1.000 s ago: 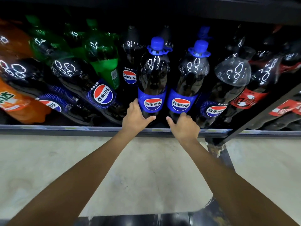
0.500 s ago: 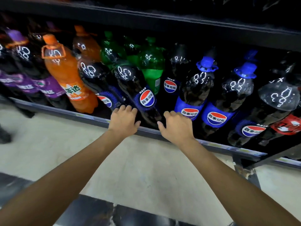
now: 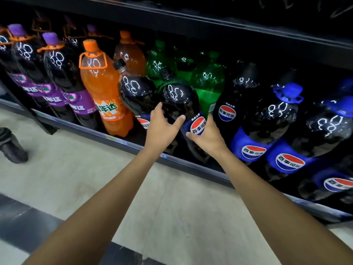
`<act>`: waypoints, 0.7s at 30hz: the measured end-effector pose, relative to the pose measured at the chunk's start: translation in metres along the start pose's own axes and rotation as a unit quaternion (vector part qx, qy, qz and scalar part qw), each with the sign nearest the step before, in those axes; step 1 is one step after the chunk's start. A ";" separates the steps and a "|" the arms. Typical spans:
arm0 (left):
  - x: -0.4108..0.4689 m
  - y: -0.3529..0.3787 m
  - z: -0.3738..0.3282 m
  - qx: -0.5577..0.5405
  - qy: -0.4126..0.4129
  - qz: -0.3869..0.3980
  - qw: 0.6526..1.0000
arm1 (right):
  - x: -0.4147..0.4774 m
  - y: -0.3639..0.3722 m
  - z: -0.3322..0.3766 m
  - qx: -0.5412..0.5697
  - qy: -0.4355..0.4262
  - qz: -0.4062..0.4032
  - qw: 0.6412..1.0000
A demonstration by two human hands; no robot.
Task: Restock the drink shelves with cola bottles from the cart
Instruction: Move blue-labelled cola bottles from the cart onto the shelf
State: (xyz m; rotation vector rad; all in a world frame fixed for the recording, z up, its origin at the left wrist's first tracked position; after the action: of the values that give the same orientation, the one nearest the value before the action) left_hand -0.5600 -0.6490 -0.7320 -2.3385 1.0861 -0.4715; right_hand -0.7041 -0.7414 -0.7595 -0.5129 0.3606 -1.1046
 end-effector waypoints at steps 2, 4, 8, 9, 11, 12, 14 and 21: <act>0.002 0.003 0.001 -0.019 0.004 -0.008 1.000 | 0.003 0.001 -0.006 0.004 -0.005 0.005 1.000; 0.004 0.007 0.003 -0.044 0.004 -0.002 0.999 | 0.003 -0.001 -0.009 -0.020 -0.019 -0.019 0.999; 0.004 0.018 0.002 -0.080 -0.005 0.017 0.997 | -0.008 -0.002 -0.012 -0.069 -0.043 -0.076 0.994; 0.004 0.020 0.002 -0.086 -0.007 0.021 0.996 | -0.011 -0.002 -0.013 -0.073 -0.049 -0.090 0.992; 0.002 0.024 0.001 -0.101 -0.007 0.020 0.995 | -0.016 -0.003 -0.015 -0.071 -0.058 -0.106 0.990; 0.001 0.026 0.000 -0.106 -0.006 0.017 0.994 | -0.016 -0.002 -0.015 -0.069 -0.061 -0.108 0.990; 0.001 0.028 0.000 -0.109 -0.008 0.013 0.994 | -0.017 -0.003 -0.016 -0.066 -0.063 -0.109 0.990; -0.006 0.044 -0.008 -0.187 0.000 0.052 0.981 | -0.030 -0.009 -0.021 -0.049 -0.067 -0.140 0.987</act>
State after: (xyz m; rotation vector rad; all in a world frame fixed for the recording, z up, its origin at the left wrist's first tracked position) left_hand -0.5948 -0.6706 -0.7515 -2.5806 1.3884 -0.2437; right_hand -0.7337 -0.7216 -0.7709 -0.7367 0.2296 -1.3197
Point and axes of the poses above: each hand's wrist, its own x-axis towards the middle knuckle, its own y-axis out of the palm, z = x × y, the point moved 6 cm from there along x, towards the middle knuckle, and after that the axes turned 11 degrees about x, right-handed, at the moved point
